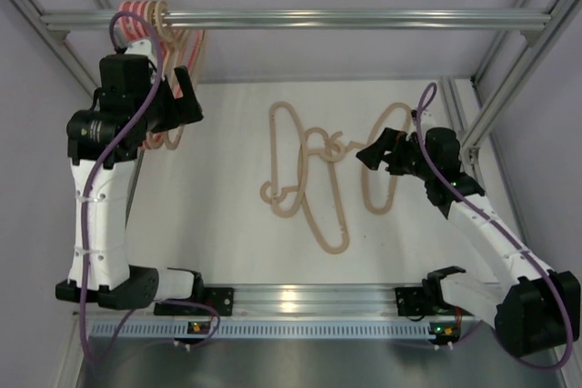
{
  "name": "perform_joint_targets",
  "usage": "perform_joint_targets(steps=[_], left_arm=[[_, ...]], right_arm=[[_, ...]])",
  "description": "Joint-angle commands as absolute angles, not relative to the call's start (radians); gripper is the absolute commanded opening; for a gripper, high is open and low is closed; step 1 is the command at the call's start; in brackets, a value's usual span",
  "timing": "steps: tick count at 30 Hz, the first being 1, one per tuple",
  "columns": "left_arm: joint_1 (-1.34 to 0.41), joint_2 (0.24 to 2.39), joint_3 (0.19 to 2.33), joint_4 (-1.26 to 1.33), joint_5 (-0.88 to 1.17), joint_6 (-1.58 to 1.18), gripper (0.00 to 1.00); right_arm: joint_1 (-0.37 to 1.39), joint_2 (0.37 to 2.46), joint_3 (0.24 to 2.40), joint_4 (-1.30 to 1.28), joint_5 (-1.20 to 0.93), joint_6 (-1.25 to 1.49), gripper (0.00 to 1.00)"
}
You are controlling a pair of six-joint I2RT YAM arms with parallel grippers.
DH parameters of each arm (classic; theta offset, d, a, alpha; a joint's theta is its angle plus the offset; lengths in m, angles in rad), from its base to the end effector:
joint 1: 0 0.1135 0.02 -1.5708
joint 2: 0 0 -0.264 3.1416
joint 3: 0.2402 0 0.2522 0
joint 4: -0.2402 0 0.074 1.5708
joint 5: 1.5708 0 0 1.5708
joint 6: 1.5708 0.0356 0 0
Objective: Organize the hangers
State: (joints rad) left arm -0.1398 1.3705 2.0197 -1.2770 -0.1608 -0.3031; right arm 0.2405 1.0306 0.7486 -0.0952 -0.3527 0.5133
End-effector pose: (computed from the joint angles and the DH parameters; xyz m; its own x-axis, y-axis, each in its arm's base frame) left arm 0.2134 -0.0243 0.5040 -0.5579 -0.2190 -0.8005 -0.1648 0.9746 -0.1518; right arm 0.2263 0.0682 0.2898 -0.5745 0.3336 -0.7474 -0.2908 0.7704 0.5674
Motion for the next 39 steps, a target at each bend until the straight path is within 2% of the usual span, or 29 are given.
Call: perform_joint_targets(steps=[1, 4, 5, 6, 9, 15, 26, 36, 39], left_arm=[[-0.181, 1.281, 1.984, -1.161, -0.060, -0.363, 0.98], [-0.329, 1.266, 1.924, -1.105, -0.139, -0.397, 0.98], [-0.445, 1.266, 1.892, -1.089, -0.187, -0.405, 0.98], [-0.498, 1.281, 1.881, -1.071, -0.298, -0.414, 0.98], [-0.665, 1.334, 1.845, -1.036, -0.440, -0.449, 0.98], [-0.845, 1.521, 1.752, -0.996, -0.641, -0.509, 0.97], [-0.885, 1.880, 1.623, -0.764, -0.490, -0.517, 0.81], [-0.847, 2.077, 1.621, -0.649, -0.379, -0.511, 0.66], [-0.824, 2.108, 1.614, -0.635, -0.377, -0.514, 0.65]], right_arm=[[0.250, 1.061, 0.739, -0.011, -0.339, 0.486, 0.99], [0.252, 1.092, 0.736, 0.023, -0.339, 0.491, 0.99], [0.252, 1.095, 0.736, 0.025, -0.337, 0.492, 0.99], [0.252, 1.100, 0.738, 0.025, -0.336, 0.492, 0.99], [0.252, 1.104, 0.732, 0.025, -0.328, 0.494, 0.99], [0.252, 1.103, 0.716, 0.026, -0.305, 0.494, 0.99], [0.252, 1.097, 0.690, 0.026, -0.278, 0.497, 1.00], [0.250, 1.095, 0.655, 0.025, -0.250, 0.500, 1.00], [0.250, 1.097, 0.647, 0.025, -0.245, 0.502, 0.99]])
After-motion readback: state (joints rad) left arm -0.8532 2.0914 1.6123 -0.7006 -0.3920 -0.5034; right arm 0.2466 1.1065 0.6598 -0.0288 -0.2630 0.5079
